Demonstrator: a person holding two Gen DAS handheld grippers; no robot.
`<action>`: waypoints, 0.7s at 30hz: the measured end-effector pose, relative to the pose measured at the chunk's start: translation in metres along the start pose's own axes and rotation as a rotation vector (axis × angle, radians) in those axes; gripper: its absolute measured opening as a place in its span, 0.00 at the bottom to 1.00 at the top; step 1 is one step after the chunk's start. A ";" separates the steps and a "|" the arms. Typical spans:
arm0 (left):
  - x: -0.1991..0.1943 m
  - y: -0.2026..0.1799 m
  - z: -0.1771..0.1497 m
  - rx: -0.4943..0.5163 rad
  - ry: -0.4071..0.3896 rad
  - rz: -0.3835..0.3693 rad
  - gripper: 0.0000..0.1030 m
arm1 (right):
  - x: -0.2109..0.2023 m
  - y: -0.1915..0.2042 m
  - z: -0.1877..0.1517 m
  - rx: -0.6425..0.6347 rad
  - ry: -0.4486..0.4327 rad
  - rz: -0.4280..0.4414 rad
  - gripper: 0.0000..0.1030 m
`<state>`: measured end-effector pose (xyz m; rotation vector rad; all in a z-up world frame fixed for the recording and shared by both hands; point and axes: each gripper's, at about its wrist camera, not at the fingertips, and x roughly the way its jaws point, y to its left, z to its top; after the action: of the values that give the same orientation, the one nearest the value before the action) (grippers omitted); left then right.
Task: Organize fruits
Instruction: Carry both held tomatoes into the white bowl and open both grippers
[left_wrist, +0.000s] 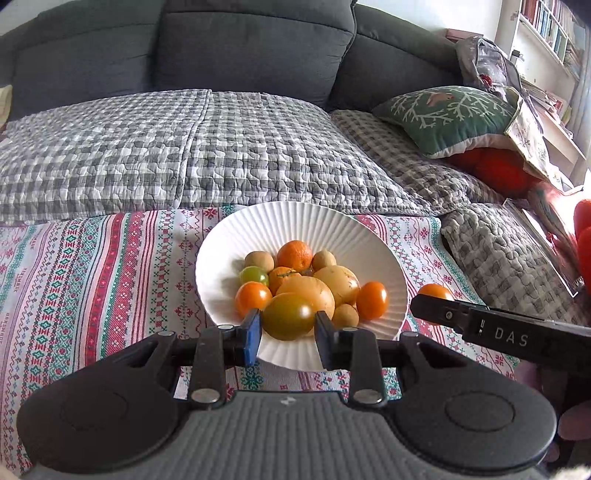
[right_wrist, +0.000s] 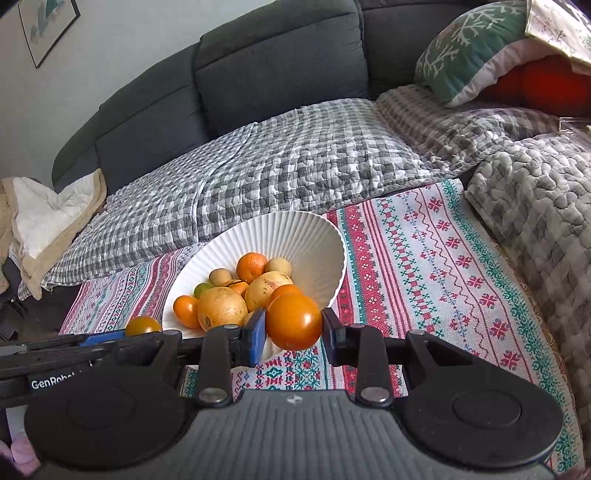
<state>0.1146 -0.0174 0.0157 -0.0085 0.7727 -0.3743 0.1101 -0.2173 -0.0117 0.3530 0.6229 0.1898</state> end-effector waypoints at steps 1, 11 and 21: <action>0.006 0.003 0.007 -0.011 0.001 0.003 0.23 | 0.004 0.000 0.002 0.008 -0.001 0.003 0.28; 0.068 0.015 0.049 -0.068 0.032 0.027 0.24 | 0.033 -0.003 0.015 0.001 -0.030 -0.009 0.28; 0.107 0.011 0.065 -0.075 0.062 0.057 0.24 | 0.048 -0.003 0.013 -0.040 -0.022 -0.027 0.28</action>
<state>0.2328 -0.0510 -0.0118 -0.0454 0.8462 -0.2926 0.1567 -0.2105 -0.0291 0.3078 0.6010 0.1716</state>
